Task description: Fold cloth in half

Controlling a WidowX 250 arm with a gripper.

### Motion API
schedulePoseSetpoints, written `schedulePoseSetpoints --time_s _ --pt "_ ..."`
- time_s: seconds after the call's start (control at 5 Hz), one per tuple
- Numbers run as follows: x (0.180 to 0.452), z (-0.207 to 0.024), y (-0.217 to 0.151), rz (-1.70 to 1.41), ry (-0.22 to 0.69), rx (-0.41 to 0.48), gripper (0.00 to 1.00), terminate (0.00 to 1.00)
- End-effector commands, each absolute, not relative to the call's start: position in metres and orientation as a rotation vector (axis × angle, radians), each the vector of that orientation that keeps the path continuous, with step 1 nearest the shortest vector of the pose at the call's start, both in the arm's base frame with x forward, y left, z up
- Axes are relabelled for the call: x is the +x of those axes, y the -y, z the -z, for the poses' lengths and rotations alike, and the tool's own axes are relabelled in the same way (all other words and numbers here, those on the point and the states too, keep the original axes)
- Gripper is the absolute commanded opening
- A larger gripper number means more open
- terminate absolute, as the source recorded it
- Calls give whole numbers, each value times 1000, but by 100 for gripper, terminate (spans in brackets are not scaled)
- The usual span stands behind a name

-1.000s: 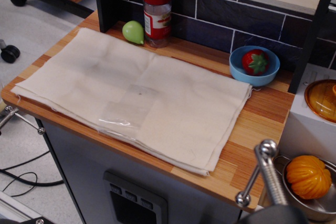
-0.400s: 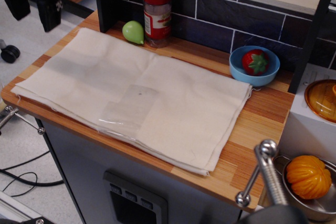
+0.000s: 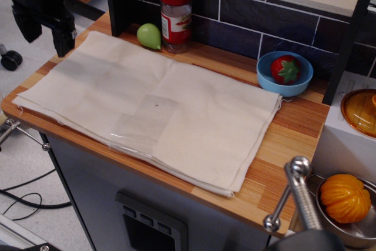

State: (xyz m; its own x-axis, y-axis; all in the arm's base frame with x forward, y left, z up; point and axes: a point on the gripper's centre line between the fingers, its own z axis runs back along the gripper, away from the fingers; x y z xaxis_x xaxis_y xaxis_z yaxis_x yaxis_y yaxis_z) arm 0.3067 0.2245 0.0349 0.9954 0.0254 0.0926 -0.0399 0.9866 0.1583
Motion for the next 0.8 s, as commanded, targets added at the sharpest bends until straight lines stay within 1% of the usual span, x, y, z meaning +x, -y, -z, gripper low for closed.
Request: schedulePoseSetpoints --time_s 0.0,0.2,0.4,0.6 --pt "305 -24 -222 5 119 94 100 0" --pt "302 -19 -217 4 113 66 100 0" --pt "302 -2 -218 -38 148 67 100 0" --pt "302 6 -220 -45 144 80 0 0"
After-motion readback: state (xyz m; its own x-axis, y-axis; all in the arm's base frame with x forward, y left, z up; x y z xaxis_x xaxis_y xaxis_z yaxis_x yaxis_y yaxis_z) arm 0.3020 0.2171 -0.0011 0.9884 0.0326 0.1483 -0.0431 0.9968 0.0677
